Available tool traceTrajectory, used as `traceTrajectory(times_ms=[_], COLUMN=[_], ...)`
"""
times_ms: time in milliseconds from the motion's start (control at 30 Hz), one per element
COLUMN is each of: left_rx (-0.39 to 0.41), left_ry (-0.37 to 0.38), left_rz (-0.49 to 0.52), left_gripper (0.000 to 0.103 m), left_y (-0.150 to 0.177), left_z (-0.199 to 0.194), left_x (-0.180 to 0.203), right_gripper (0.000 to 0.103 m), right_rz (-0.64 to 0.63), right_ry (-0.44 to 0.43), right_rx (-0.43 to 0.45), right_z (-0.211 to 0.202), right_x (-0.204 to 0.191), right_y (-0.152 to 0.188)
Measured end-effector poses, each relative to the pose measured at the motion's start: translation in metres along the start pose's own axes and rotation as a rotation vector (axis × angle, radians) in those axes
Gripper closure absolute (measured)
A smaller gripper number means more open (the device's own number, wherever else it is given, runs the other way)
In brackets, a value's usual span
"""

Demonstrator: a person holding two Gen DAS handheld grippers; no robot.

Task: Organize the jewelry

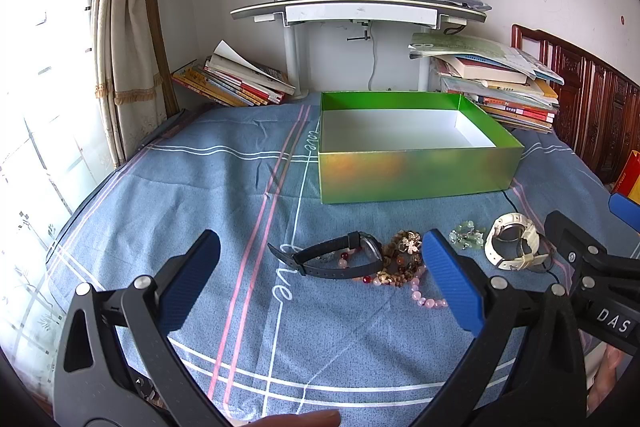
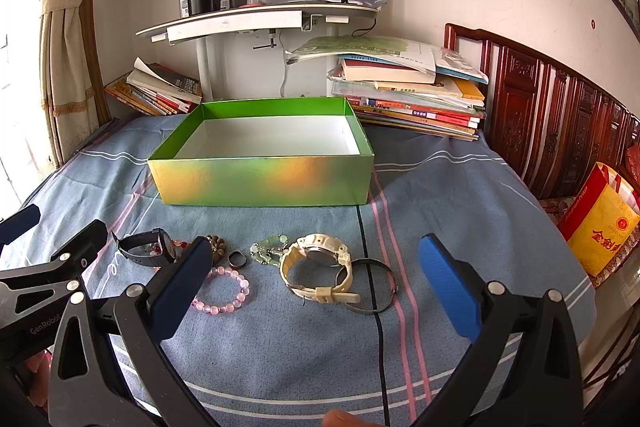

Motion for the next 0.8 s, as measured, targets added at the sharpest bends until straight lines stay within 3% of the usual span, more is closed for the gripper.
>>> traceTrajectory(times_ms=[467, 667, 800], left_rx=[-0.022, -0.107, -0.188], left_ry=[0.007, 0.03, 0.023], left_rz=[-0.002, 0.004, 0.068], left_gripper=[0.003, 0.003, 0.003], left_y=[0.009, 0.017, 0.028], left_z=[0.004, 0.021, 0.036], left_x=[0.0, 0.005, 0.014], right_gripper=[0.002, 0.002, 0.002], right_rz=[0.005, 0.008, -0.005], right_ry=[-0.002, 0.008, 0.023], right_rx=[-0.015, -0.07, -0.161], right_z=[0.003, 0.011, 0.03], right_x=[-0.002, 0.005, 0.013], right_y=[0.006, 0.008, 0.015])
Point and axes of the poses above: each gripper's, at about its wrist camera, not at the fingertips, and z roughly the way its jaws point, x to its right, y to its underside, the point moved 10 cm from there along z, roughly the way its jaws point, and after that the axes turned 10 degrees about -x, right-handed, at the moved point
